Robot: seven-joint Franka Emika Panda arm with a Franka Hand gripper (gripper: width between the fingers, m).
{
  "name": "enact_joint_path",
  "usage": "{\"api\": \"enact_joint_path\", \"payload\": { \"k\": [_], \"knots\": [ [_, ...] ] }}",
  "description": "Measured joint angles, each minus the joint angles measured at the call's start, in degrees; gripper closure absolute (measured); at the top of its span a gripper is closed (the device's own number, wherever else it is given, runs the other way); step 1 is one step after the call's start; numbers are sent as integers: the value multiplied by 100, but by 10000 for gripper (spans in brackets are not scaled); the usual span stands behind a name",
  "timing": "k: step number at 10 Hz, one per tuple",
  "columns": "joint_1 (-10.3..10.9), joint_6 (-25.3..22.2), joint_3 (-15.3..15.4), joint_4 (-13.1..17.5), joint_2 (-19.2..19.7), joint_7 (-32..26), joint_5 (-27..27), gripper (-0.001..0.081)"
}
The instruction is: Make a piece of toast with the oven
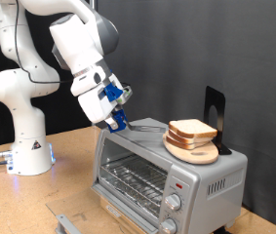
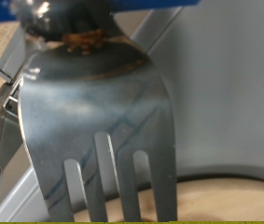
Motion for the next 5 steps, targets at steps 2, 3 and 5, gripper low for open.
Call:
{"api": "enact_joint_path", "payload": {
  "k": [2, 3, 5],
  "knots": [
    [36, 13, 0, 18, 0, -48, 113, 446],
    [40, 13, 0, 26, 0, -48, 120, 446],
    [41, 14, 0, 32, 0, -39, 120, 446]
  ]
}}
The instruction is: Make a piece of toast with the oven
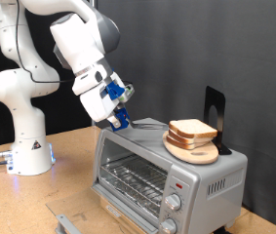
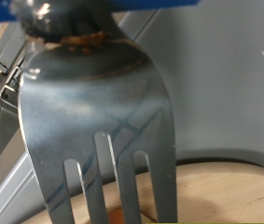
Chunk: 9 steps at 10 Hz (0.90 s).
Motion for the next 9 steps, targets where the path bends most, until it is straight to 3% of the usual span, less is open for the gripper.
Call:
{"api": "enact_joint_path", "payload": {
  "k": [9],
  "knots": [
    [8, 88, 67, 111, 97, 124, -37, 446]
  ]
}}
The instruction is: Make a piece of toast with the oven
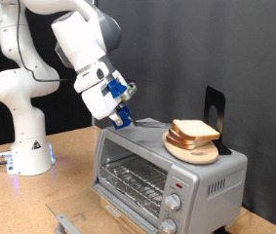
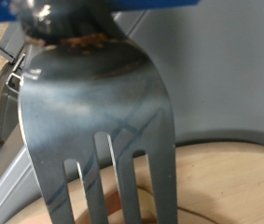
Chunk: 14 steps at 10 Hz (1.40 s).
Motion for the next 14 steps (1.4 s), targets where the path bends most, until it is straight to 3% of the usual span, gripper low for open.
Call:
{"api": "enact_joint_path", "payload": {
  "k": [11, 14],
  "knots": [
    [-4, 9, 197, 176, 248, 362, -146, 446],
    [-71, -153, 354, 318, 393, 936, -847, 446]
  ]
}}
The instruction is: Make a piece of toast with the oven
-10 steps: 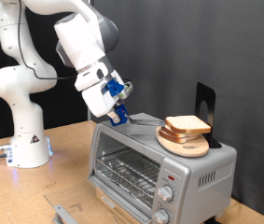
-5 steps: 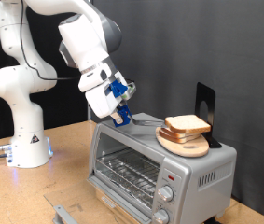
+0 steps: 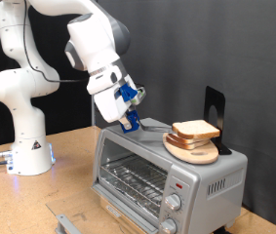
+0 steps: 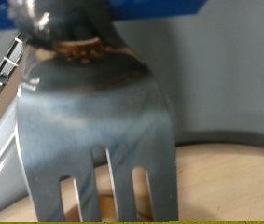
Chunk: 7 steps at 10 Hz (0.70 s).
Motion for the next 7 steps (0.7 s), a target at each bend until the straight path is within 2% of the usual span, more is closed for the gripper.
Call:
{"api": "enact_joint_path", "payload": {
  "k": [2, 7],
  "knots": [
    [-8, -37, 101, 78, 121, 250, -198, 446],
    [2, 11, 263, 272, 278, 447, -178, 446]
  ]
}}
